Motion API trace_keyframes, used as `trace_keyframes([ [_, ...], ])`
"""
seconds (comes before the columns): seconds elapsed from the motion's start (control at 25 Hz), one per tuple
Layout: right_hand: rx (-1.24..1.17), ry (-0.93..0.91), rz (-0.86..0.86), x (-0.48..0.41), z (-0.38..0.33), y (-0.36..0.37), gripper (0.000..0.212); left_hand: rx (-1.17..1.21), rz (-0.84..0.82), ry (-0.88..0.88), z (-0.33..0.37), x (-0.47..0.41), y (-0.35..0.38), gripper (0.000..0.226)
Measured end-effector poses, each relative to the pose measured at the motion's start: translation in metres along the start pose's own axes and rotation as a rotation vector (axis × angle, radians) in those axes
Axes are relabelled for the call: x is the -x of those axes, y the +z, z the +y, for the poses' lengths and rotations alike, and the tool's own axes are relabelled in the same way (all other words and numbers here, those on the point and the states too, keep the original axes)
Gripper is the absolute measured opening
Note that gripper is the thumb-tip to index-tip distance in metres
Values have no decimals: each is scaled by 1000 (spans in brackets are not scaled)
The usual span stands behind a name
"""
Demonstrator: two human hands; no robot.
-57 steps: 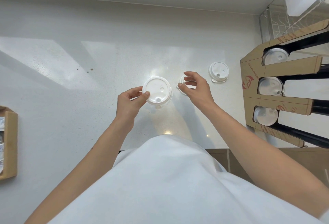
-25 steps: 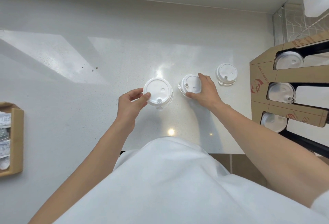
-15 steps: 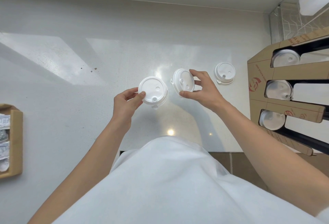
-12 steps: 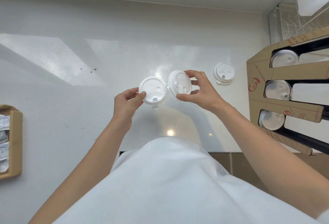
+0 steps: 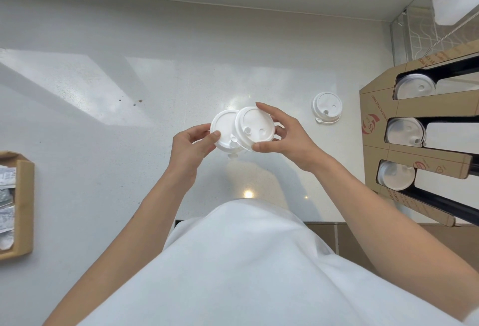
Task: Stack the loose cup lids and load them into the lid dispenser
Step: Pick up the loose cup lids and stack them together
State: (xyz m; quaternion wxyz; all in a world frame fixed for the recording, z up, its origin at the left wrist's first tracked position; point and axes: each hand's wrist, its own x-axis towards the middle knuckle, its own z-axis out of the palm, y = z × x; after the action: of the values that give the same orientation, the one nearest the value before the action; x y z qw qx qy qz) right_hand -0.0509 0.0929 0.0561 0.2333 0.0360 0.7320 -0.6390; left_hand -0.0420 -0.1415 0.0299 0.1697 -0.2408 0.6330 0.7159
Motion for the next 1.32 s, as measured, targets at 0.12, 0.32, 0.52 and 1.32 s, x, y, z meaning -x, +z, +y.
trace_keyframes([
  [0.12, -84, 11, -13, 0, 1, 0, 84, 2, -4, 0, 2, 0, 1, 32],
  [0.32, -196, 45, 25, -5, 3, 4, 71, 12, -14, -4, 1, 2, 4, 31],
  [0.52, -215, 35, 110, -7, 8, 2, 49, 9, -3, -8, 4, 4, 3, 27],
  [1.32, -130, 33, 94, -4, 2, 9, 32, 43, -120, -10, 13, 8, 5, 35],
])
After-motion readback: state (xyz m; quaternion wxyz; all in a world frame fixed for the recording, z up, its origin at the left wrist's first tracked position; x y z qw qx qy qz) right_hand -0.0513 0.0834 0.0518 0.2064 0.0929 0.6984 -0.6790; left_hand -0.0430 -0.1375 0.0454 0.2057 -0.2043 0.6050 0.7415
